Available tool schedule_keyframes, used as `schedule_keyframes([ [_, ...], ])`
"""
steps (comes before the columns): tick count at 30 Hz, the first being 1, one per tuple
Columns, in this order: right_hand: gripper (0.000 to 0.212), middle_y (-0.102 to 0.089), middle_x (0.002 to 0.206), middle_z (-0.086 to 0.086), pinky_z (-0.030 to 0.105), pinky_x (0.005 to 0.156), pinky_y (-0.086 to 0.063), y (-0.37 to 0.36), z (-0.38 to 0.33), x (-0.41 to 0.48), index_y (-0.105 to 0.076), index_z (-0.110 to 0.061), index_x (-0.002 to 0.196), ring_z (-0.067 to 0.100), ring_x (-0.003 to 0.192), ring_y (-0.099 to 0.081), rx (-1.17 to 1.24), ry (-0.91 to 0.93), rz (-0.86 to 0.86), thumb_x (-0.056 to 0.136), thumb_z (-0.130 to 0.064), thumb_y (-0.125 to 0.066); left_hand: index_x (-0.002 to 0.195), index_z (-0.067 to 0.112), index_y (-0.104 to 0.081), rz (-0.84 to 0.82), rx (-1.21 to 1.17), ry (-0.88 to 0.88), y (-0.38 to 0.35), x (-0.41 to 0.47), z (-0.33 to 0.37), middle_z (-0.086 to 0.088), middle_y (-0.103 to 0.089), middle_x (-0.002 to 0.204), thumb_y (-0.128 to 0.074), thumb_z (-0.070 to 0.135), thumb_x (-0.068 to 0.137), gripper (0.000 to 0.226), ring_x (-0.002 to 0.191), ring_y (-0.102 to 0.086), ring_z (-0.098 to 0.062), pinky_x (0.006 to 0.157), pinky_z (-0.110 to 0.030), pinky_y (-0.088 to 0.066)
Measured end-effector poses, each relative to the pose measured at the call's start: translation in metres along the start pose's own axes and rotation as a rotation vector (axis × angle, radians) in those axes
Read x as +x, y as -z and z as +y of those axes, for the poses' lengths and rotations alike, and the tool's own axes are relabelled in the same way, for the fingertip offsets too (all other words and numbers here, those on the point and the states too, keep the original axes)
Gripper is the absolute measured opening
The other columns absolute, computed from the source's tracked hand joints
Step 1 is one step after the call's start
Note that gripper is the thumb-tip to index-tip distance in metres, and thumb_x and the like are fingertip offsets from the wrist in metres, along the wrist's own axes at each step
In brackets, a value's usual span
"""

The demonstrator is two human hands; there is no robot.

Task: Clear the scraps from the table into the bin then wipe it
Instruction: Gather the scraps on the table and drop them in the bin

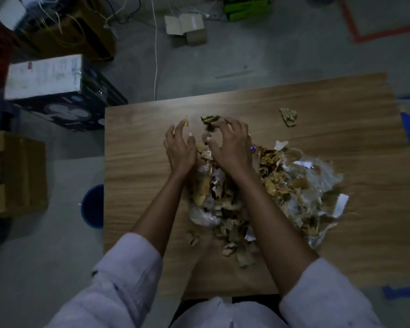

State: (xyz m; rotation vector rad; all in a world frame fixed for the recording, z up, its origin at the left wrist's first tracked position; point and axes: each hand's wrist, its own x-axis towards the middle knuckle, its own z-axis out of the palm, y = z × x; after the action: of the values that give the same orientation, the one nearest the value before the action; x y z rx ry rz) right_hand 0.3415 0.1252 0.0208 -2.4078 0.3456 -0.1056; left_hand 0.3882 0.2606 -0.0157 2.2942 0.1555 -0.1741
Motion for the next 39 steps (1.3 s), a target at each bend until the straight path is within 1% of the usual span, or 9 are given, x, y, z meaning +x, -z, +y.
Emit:
schedule_keyframes([
  [4,0.065,-0.027,0.163,0.008,0.046,0.116,-0.029,-0.028,0.008,0.054,-0.044,-0.030,0.151,0.032,0.149,-0.020,-0.141,-0.044,-0.304,0.091,-0.035,-0.070,0.155,0.019,-0.038,-0.058,0.200,-0.087,-0.004,0.055,-0.018,-0.019,-0.037,0.148,-0.057,0.025,0.101,0.057,0.136,-0.039,-0.033,0.110,-0.039,-0.036],
  [7,0.066,-0.025,0.162,0.009,0.045,0.113,-0.033,-0.049,0.015,0.073,-0.044,-0.033,0.151,0.034,0.146,-0.022,-0.245,-0.041,-0.376,0.090,-0.037,-0.070,0.147,0.017,-0.048,-0.067,0.342,-0.161,-0.010,0.075,-0.023,-0.018,-0.039,0.139,-0.060,0.025,0.100,0.050,0.127,-0.042,-0.031,0.104,-0.038,-0.042],
  [14,0.027,-0.055,0.124,0.008,0.037,0.089,-0.049,-0.059,0.019,0.072,-0.074,-0.017,0.108,0.029,0.123,-0.044,-0.160,-0.013,-0.254,0.087,-0.002,-0.068,0.094,-0.001,-0.066,-0.016,0.362,-0.340,-0.015,0.062,-0.038,-0.021,-0.060,0.099,-0.061,-0.006,0.085,0.011,0.093,-0.057,-0.039,0.074,-0.048,-0.049],
  [18,0.026,-0.063,0.114,0.005,0.024,0.088,-0.043,-0.023,0.018,0.062,-0.077,-0.021,0.107,0.023,0.110,-0.060,0.029,-0.040,-0.159,0.089,-0.005,-0.067,0.095,0.005,-0.077,-0.011,0.142,-0.270,0.005,0.041,-0.026,-0.013,-0.071,0.094,-0.067,0.001,0.087,0.013,0.090,-0.067,-0.029,0.082,-0.037,-0.054],
  [23,0.032,-0.070,0.115,0.002,0.028,0.086,-0.052,0.026,0.013,-0.030,-0.069,-0.025,0.126,0.016,0.102,-0.065,0.102,0.029,0.066,0.096,-0.014,-0.064,0.106,0.006,-0.077,0.009,0.030,-0.419,0.026,-0.045,-0.010,-0.010,-0.066,0.089,-0.063,0.006,0.091,0.020,0.082,-0.062,-0.027,0.072,-0.032,-0.045],
  [27,0.042,-0.065,0.134,0.006,0.037,0.099,-0.049,0.009,0.018,-0.103,-0.055,-0.019,0.146,0.023,0.120,-0.059,0.034,-0.023,0.114,0.104,-0.015,-0.051,0.128,0.010,-0.068,-0.015,0.092,-0.462,0.012,-0.103,-0.019,-0.011,-0.066,0.120,-0.057,0.017,0.098,0.032,0.111,-0.059,-0.031,0.094,-0.041,-0.044],
  [30,0.045,-0.053,0.152,0.005,0.050,0.116,-0.036,-0.014,0.024,-0.119,-0.051,-0.016,0.149,0.024,0.140,-0.047,-0.022,-0.043,0.023,0.109,-0.028,-0.035,0.155,0.007,-0.039,-0.265,0.037,-0.452,-0.005,-0.121,-0.031,-0.011,-0.033,0.164,-0.031,0.035,0.107,0.056,0.153,-0.027,-0.024,0.126,-0.043,-0.018],
  [36,0.058,-0.042,0.161,0.003,0.044,0.124,-0.019,-0.020,0.017,-0.123,-0.047,-0.021,0.153,0.022,0.151,-0.034,-0.158,-0.013,-0.005,0.108,-0.046,-0.020,0.156,0.001,-0.034,-0.334,-0.001,-0.482,0.004,-0.120,-0.040,-0.016,-0.028,0.165,-0.031,0.033,0.105,0.059,0.155,-0.022,-0.028,0.125,-0.052,-0.018],
  [39,0.056,-0.031,0.167,0.002,0.043,0.126,-0.011,-0.012,0.014,-0.130,-0.037,-0.026,0.159,0.022,0.155,-0.024,-0.186,-0.003,0.060,0.109,-0.049,-0.022,0.157,0.007,-0.034,-0.218,0.047,-0.485,0.028,-0.124,-0.040,-0.011,-0.028,0.166,-0.032,0.034,0.105,0.058,0.156,-0.019,-0.029,0.128,-0.045,-0.009],
])
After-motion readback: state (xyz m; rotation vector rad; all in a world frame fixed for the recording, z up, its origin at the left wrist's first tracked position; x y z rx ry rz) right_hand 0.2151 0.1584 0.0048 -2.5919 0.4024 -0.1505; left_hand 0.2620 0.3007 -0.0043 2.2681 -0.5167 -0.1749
